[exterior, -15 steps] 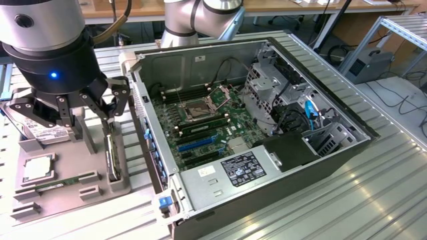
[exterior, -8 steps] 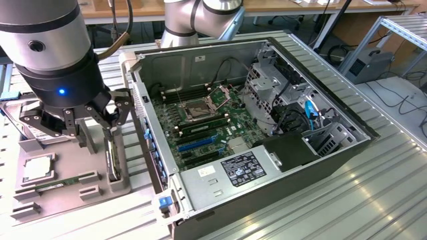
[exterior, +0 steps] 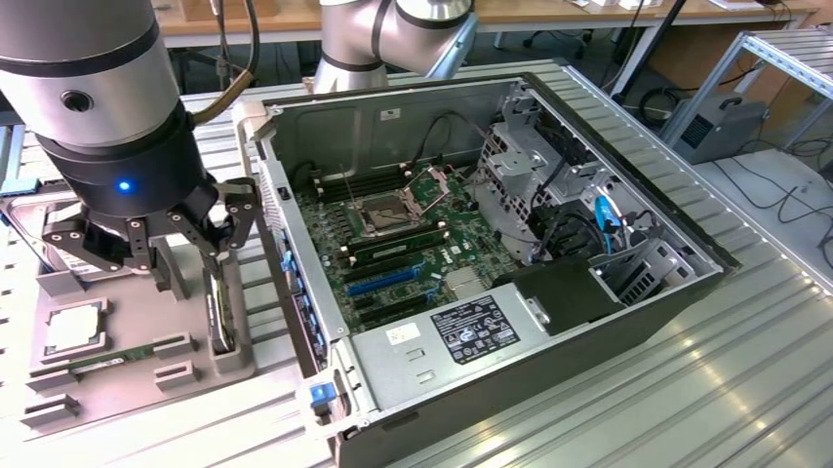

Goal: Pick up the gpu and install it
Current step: 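Pick up the gpu and move the gpu toward the slot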

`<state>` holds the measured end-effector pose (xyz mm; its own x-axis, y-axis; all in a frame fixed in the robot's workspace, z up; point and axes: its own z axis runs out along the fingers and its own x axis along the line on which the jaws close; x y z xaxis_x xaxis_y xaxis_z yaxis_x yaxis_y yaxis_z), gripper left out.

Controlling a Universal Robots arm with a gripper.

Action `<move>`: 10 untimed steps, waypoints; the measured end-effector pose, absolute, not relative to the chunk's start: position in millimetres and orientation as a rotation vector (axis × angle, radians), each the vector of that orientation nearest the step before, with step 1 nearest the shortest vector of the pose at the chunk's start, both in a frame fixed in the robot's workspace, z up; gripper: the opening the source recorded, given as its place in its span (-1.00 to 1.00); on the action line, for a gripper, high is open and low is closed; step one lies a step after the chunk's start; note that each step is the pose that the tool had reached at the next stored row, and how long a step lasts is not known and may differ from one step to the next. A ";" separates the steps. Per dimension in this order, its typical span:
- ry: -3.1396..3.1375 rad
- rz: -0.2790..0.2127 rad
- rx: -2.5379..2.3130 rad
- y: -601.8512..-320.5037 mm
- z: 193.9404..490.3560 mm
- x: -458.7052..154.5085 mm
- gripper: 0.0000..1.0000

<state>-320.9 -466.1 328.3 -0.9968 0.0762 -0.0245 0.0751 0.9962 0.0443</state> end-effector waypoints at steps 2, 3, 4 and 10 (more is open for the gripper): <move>3.112 0.068 0.118 -466.8 320.0 -320.9 -0.04; 3.113 0.068 0.118 -466.8 319.9 -320.9 -0.04; 3.113 0.068 0.118 -466.8 319.8 -320.9 -0.04; 3.113 0.068 0.118 -466.9 319.0 -320.9 -0.04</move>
<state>-320.9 -466.9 319.0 -0.9968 0.0762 -0.0244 0.0751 0.9962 0.0443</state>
